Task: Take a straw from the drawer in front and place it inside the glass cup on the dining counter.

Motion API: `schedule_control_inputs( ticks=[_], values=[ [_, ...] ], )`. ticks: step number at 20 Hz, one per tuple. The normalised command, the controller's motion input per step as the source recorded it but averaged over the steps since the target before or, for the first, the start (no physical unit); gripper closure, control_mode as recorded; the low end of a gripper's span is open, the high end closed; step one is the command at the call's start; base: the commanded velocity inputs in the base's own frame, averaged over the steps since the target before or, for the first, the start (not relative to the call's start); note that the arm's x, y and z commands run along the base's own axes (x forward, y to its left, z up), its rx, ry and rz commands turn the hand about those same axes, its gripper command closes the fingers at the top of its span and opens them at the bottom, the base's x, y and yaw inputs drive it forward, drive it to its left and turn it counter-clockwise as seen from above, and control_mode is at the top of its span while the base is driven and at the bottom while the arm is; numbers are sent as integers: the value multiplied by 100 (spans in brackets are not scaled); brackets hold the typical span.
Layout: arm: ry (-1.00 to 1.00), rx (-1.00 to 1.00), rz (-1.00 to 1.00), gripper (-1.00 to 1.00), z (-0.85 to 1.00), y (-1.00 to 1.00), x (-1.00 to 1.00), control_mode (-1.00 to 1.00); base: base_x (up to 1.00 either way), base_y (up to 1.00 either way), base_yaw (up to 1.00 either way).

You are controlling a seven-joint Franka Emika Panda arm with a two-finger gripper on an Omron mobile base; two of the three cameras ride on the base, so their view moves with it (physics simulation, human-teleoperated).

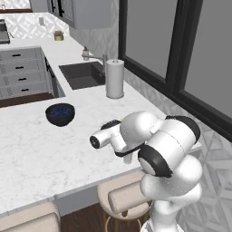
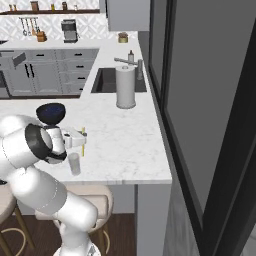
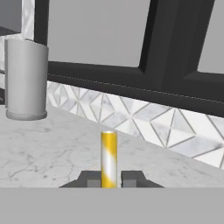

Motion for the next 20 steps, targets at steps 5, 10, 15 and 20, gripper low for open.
schedule_control_inputs(
  ticks=[5, 10, 15, 20],
  values=[
    [0, 0, 0, 100, -22, 0, 14, -100, 0, 0, 0],
    [0, 0, 0, 100, -25, 0, 8, -100, 0, 0, 0],
    [0, 0, 0, 100, -20, 0, 6, -100, 0, 0, 0],
    [0, 0, 0, 100, -1, 0, 0, -100, 0, 0, 0]
  ],
)
